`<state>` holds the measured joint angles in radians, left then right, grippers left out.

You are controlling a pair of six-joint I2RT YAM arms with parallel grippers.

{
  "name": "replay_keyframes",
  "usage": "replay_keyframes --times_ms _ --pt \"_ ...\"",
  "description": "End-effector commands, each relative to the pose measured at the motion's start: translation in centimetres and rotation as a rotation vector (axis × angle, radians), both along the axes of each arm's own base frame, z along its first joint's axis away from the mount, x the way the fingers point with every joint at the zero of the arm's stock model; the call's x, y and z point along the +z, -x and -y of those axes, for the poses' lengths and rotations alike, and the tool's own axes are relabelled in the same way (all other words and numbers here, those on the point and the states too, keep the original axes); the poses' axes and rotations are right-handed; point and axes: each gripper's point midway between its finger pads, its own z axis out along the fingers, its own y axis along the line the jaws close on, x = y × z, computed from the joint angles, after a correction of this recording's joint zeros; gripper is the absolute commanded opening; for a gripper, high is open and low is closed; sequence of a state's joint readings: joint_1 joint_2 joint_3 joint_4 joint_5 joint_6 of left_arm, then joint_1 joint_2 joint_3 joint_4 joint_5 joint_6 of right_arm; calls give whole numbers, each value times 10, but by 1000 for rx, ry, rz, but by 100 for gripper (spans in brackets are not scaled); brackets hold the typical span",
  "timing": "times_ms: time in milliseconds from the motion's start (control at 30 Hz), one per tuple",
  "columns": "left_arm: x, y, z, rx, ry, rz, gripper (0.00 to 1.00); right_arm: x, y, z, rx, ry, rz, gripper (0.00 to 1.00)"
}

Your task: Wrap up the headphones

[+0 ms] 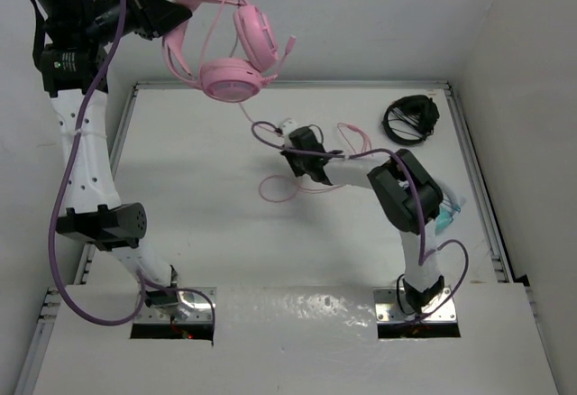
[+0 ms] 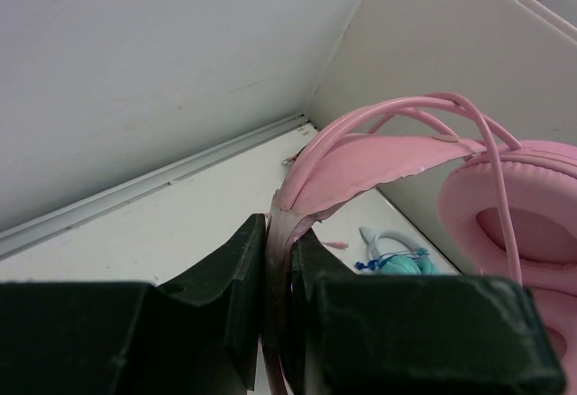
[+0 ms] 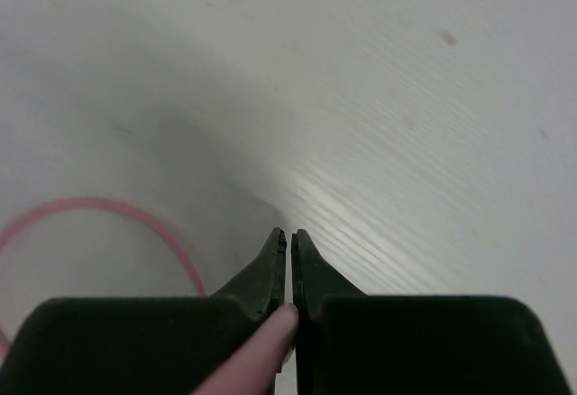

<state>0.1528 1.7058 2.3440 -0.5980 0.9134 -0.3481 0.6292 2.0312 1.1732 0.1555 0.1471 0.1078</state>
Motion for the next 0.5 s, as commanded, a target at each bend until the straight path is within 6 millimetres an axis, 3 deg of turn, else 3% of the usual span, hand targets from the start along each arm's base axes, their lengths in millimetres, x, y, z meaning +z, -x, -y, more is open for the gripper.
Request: replay_keyframes --times_ms 0,33,67,133,200,233,367,400,433,467 --pt "15 -5 -9 19 62 32 0 21 30 -84 215 97 46 0" --pt "11 -11 -16 40 73 21 0 26 38 -97 298 173 63 0" --pt "9 -19 -25 84 77 22 0 21 65 -122 385 215 69 0" --pt "-12 -39 -42 155 63 4 0 23 90 -139 498 281 89 0" --pt "-42 -65 -66 283 22 -25 0 35 134 -169 636 300 119 0" --pt "-54 -69 -68 284 1 -38 0 40 134 -169 645 309 124 0" --pt "-104 -97 -105 471 -110 -63 0 78 171 -187 735 313 180 0" --pt "-113 -101 -112 503 -135 -65 0 98 176 -187 741 291 199 0" --pt "-120 -104 -117 524 -189 -47 0 97 180 -188 752 292 194 0" --pt "-141 -110 -125 574 -229 -70 0 119 187 -191 766 252 220 0"
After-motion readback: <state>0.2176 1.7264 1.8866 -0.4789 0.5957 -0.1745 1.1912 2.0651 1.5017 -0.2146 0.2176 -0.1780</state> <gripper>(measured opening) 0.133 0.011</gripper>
